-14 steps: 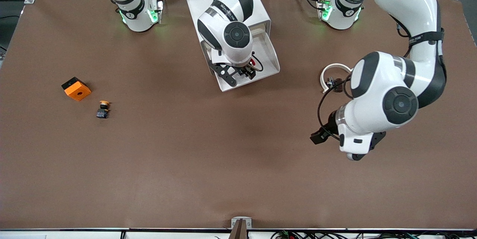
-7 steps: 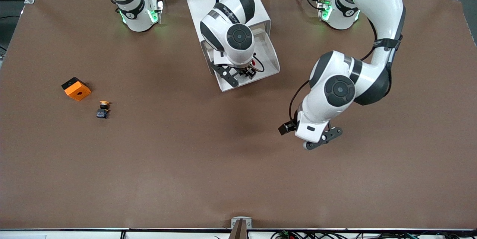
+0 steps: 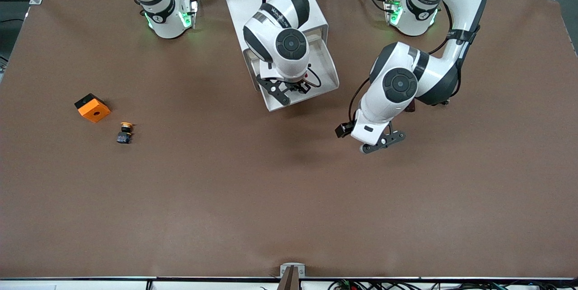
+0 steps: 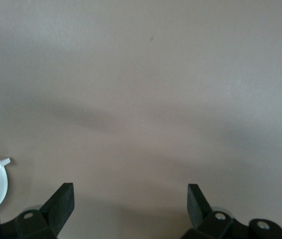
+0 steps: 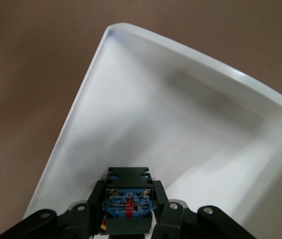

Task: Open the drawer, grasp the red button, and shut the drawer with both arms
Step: 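Lift the button with the right gripper while the left gripper returns, then push the drawer shut with the left gripper while the right gripper carries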

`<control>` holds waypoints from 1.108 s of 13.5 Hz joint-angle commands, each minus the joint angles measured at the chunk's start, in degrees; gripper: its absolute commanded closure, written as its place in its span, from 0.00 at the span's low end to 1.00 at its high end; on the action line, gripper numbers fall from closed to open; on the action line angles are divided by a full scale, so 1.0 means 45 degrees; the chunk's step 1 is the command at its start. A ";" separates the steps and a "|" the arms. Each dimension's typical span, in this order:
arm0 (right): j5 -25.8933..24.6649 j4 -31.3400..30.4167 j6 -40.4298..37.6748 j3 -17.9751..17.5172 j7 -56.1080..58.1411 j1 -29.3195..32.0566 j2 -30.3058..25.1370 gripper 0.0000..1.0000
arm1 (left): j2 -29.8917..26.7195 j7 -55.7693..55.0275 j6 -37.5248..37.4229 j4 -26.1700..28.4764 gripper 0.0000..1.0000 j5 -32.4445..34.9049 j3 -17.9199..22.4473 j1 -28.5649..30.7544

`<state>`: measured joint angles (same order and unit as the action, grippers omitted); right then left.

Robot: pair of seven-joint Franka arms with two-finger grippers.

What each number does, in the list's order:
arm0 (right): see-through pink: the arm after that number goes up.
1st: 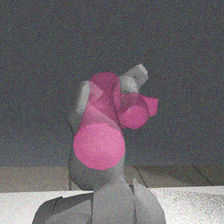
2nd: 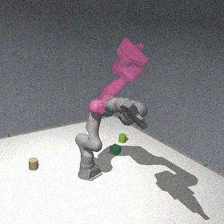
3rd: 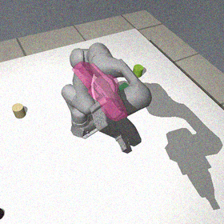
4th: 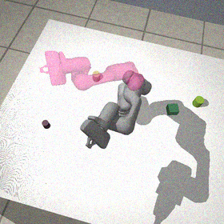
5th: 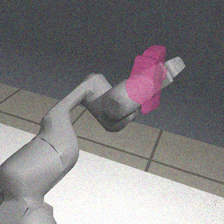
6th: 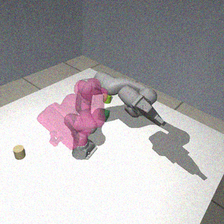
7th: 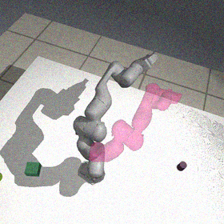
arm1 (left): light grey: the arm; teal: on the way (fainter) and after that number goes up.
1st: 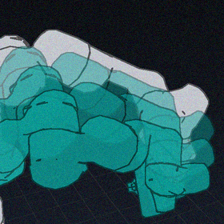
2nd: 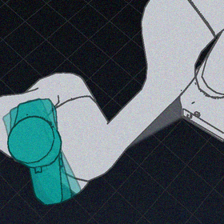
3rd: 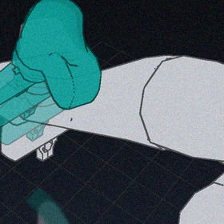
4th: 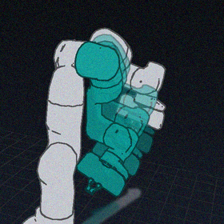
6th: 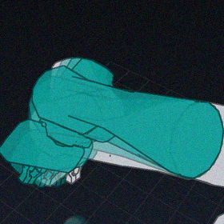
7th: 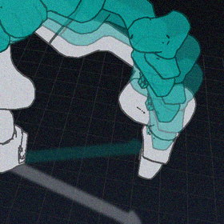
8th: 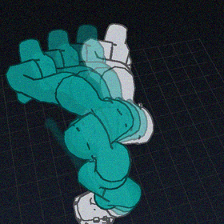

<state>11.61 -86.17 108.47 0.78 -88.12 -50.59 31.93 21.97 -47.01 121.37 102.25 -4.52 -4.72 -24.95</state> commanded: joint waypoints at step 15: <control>-0.0880 0.1476 -0.6722 0.0158 1.2871 0.6452 -0.2212 0.87 | 0.0800 -0.0897 -0.0194 0.0773 0.00 0.0027 -0.2992 -0.0023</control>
<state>8.80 -76.56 78.27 2.64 -38.65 -25.44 23.83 24.95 -48.66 120.75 105.76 -4.51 -16.15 -25.30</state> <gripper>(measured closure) 0.577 0.000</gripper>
